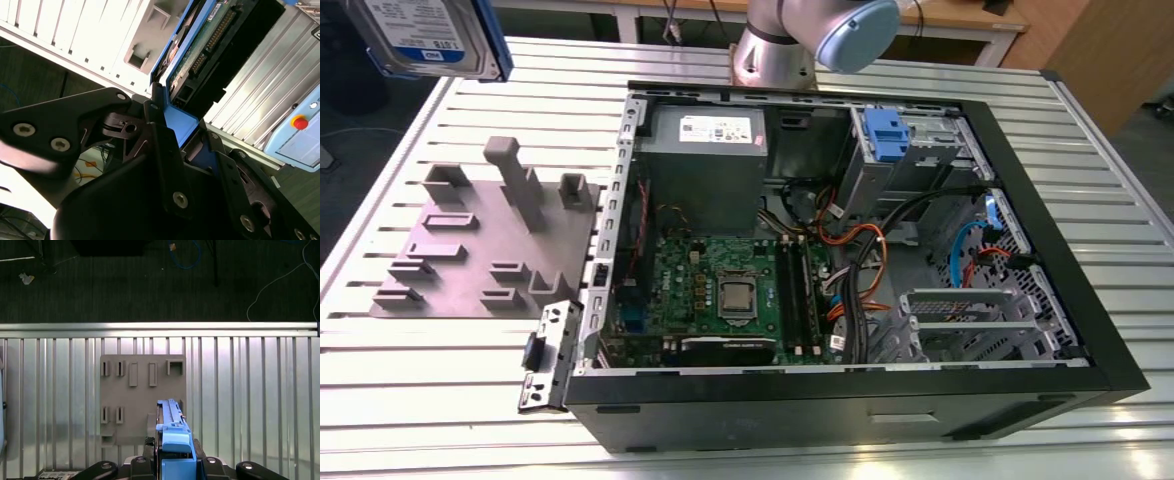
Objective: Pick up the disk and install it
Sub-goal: 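Pick up the disk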
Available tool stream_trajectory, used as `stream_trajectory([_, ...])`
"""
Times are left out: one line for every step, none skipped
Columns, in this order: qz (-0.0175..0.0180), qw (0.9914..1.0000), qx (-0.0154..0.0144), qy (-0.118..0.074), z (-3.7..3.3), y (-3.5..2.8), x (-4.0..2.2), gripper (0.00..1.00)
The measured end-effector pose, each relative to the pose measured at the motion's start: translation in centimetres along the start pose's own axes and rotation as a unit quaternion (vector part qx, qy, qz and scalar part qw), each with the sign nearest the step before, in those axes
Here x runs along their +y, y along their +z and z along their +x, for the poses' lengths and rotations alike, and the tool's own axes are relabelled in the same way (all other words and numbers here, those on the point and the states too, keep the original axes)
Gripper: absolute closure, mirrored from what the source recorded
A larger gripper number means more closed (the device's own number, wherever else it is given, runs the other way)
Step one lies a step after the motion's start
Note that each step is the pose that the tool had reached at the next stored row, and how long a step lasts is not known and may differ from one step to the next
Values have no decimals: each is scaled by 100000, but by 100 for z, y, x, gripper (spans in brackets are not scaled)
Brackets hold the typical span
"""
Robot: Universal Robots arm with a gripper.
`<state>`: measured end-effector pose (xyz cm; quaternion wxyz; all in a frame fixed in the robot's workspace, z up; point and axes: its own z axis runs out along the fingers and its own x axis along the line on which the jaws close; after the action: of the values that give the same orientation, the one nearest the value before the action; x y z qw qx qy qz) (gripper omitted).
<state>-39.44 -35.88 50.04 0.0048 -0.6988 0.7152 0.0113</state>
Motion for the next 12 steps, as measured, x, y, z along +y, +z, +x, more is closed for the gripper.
stream_trajectory([-3,100000,4,-1,0,0,-4,64])
stream_trajectory([-2,100000,1,-2,0,0,-8,64])
stream_trajectory([0,100000,0,-1,0,0,-12,64])
stream_trajectory([-2,100000,0,1,0,0,-16,64])
stream_trajectory([1,100000,-1,3,0,0,-17,64])
stream_trajectory([-1,100000,3,1,0,0,-20,64])
stream_trajectory([0,100000,0,-2,0,0,-21,64])
stream_trajectory([1,100000,0,1,0,0,-21,64])
stream_trajectory([1,100000,0,1,-1,0,-22,64])
stream_trajectory([0,100000,0,0,-1,0,-24,64])
stream_trajectory([-3,100000,0,-4,-1,-1,-27,64])
stream_trajectory([1,100000,2,-5,0,0,-31,64])
